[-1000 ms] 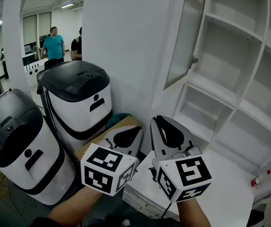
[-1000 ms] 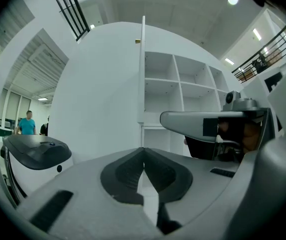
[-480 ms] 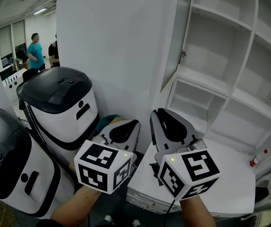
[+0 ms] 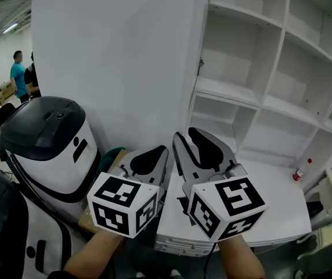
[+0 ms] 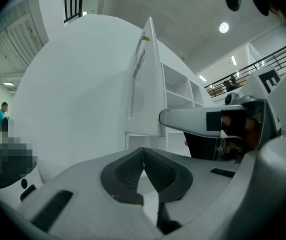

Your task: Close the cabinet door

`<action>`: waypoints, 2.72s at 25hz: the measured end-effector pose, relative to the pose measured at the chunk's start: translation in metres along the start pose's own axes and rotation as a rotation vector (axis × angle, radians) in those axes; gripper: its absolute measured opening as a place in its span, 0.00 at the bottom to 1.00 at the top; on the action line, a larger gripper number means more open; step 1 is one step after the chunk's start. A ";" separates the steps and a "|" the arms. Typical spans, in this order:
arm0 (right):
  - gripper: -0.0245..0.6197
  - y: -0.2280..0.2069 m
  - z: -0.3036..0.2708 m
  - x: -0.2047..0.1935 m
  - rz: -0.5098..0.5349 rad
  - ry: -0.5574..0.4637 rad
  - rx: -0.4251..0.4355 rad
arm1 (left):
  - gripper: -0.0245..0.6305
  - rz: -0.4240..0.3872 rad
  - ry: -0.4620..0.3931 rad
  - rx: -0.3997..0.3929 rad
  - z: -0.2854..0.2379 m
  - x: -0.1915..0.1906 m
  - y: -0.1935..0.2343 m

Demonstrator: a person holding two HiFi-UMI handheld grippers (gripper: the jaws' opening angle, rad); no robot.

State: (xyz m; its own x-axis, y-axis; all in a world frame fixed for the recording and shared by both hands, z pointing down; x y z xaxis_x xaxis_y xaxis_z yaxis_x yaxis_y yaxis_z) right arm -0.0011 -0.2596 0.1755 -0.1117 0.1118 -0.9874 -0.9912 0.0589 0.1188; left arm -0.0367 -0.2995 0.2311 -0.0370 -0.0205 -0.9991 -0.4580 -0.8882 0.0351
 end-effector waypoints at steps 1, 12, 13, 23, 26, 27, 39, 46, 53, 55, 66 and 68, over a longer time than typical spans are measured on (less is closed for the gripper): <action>0.20 0.001 -0.002 0.000 0.004 0.003 -0.010 | 0.06 -0.001 0.000 -0.012 0.000 0.000 0.001; 0.25 0.000 -0.019 -0.004 0.060 0.048 -0.176 | 0.06 0.008 -0.011 -0.128 -0.006 -0.004 0.009; 0.25 0.000 -0.020 -0.004 0.058 0.049 -0.183 | 0.06 0.009 -0.010 -0.135 -0.007 -0.005 0.009; 0.25 -0.004 -0.016 -0.004 0.037 0.045 -0.248 | 0.06 0.006 -0.024 -0.207 -0.011 -0.001 0.003; 0.25 -0.007 -0.011 -0.003 0.041 0.035 -0.276 | 0.06 0.007 -0.028 -0.222 -0.011 0.001 0.000; 0.24 -0.008 -0.009 -0.004 0.039 0.036 -0.280 | 0.06 0.007 -0.029 -0.227 -0.011 0.001 -0.001; 0.19 -0.032 0.016 -0.005 0.015 0.032 -0.312 | 0.06 -0.008 -0.030 -0.274 -0.017 0.002 -0.028; 0.17 -0.055 0.034 -0.006 -0.008 0.031 -0.298 | 0.06 -0.020 -0.022 -0.282 -0.031 -0.001 -0.053; 0.16 -0.079 0.047 -0.007 -0.021 0.037 -0.289 | 0.06 -0.027 -0.036 -0.285 -0.052 0.008 -0.073; 0.16 -0.087 0.051 -0.008 -0.026 0.037 -0.292 | 0.06 -0.032 -0.040 -0.290 -0.058 0.010 -0.078; 0.16 -0.137 0.069 -0.010 -0.056 0.053 -0.285 | 0.06 -0.060 -0.046 -0.312 -0.097 0.018 -0.114; 0.16 -0.146 0.071 -0.010 -0.059 0.055 -0.280 | 0.06 -0.062 -0.045 -0.314 -0.104 0.019 -0.119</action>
State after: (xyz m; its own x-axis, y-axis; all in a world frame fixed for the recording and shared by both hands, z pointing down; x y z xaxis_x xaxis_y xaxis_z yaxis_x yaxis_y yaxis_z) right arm 0.1493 -0.1991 0.1757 -0.0493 0.0621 -0.9969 -0.9764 -0.2132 0.0351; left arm 0.1090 -0.2421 0.2057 -0.0595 0.0523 -0.9969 -0.1647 -0.9855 -0.0419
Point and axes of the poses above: the fingertips, and each gripper's own axes: z backward along the fingers, y to its left, x out of its top, the point moved 2 cm from there along z, backward along the fingers, and after that the axes turned 2 degrees about x, right-handed, at the moved point
